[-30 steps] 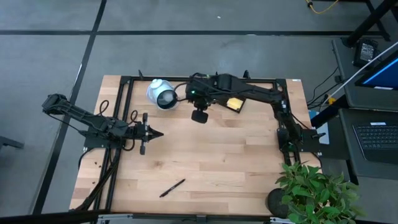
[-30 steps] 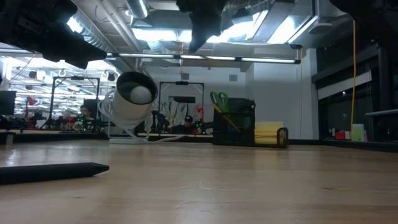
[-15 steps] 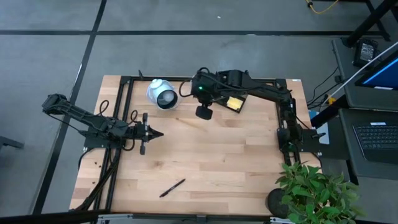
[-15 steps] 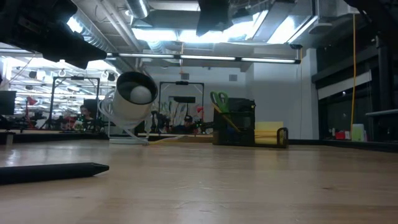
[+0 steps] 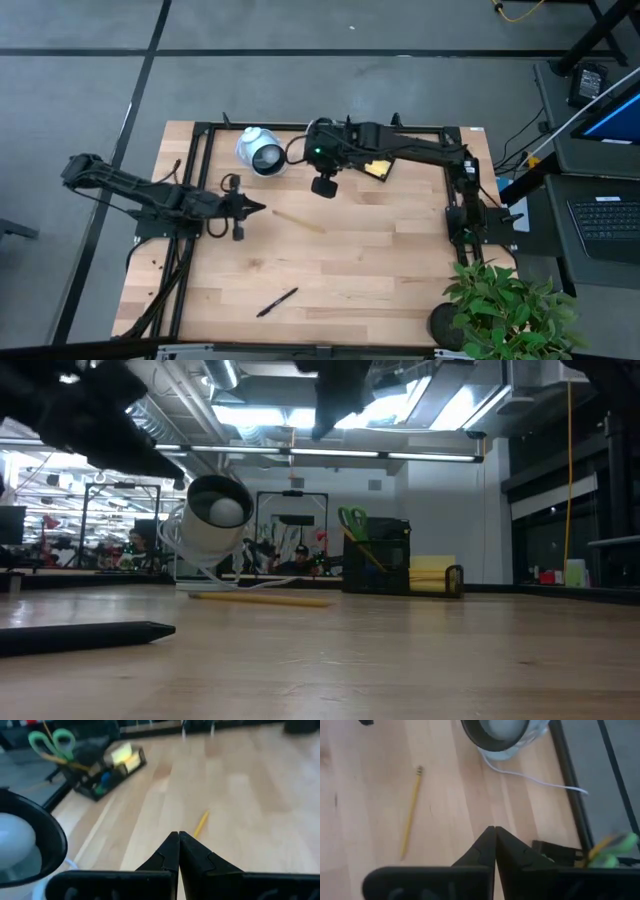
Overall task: Pick and place office supplies into organizer
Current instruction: Put the yellow pencil into the desk organizer
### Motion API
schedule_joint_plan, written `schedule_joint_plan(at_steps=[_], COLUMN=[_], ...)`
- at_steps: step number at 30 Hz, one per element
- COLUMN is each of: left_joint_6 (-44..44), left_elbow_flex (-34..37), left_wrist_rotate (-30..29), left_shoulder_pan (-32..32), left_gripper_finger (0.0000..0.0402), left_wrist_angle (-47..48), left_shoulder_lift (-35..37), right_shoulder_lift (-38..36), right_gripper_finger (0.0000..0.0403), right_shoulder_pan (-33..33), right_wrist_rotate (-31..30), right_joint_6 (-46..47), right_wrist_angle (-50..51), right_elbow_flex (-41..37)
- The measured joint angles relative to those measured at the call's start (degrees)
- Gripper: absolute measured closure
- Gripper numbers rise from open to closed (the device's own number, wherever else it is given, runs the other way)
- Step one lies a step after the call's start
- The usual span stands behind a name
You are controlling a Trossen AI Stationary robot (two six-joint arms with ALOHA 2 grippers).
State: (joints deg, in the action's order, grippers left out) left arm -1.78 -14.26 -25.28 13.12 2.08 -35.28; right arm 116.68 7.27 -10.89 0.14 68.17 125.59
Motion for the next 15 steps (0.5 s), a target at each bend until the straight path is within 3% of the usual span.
schedule_joint_plan(at_steps=[3,8,15], left_joint_6=[0.63,3.19,4.15], left_elbow_flex=[-3.91,-10.43,-17.29], left_wrist_rotate=[2.30,6.23,11.74], left_shoulder_pan=[-1.84,-3.14,-3.03], left_gripper_finger=[0.0400,0.0400,0.0400], left_wrist_angle=[5.42,14.99,26.42], left_shoulder_lift=[-4.81,-13.14,-20.92], right_shoulder_lift=[-2.68,-12.37,-23.29], right_gripper_finger=[0.0392,0.0392,0.0392], right_shoulder_pan=[0.00,0.00,-0.88], right_wrist_rotate=[-0.03,-0.01,4.12], right_joint_6=[-0.14,3.03,5.67], right_wrist_angle=[-7.93,-26.60,-63.58], right_elbow_flex=[-9.00,-30.84,-57.59])
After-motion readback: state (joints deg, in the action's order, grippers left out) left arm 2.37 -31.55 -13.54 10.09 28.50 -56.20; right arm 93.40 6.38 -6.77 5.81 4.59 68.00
